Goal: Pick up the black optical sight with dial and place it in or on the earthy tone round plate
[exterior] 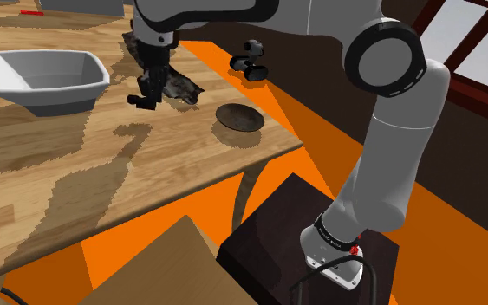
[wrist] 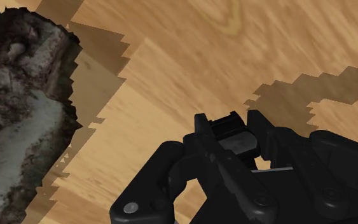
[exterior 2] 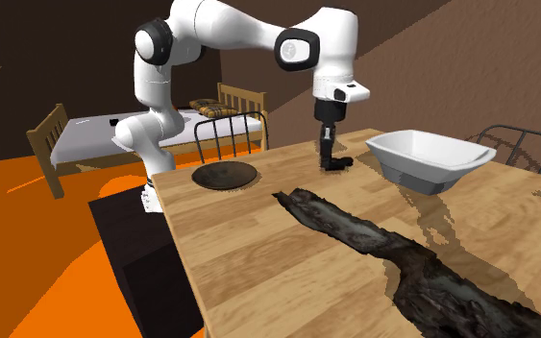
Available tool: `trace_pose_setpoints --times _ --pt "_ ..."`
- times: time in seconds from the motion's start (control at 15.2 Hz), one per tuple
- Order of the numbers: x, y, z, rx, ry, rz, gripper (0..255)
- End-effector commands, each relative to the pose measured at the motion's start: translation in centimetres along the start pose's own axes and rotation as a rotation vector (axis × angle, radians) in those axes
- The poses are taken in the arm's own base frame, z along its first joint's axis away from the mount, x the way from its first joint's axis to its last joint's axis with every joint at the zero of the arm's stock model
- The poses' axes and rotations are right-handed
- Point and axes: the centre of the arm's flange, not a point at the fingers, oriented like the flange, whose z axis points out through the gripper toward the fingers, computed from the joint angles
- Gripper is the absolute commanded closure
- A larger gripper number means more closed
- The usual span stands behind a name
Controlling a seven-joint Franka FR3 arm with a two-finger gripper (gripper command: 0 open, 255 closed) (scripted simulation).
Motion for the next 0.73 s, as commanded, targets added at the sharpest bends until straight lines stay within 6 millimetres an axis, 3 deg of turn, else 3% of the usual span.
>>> trace_pose_setpoints --times 0.0,0.66 --pt "0.0 -0.1 -1.2 0.000 0.000 0.000 255" --pt "0.1 -0.4 -6.4 0.000 0.000 0.000 255"
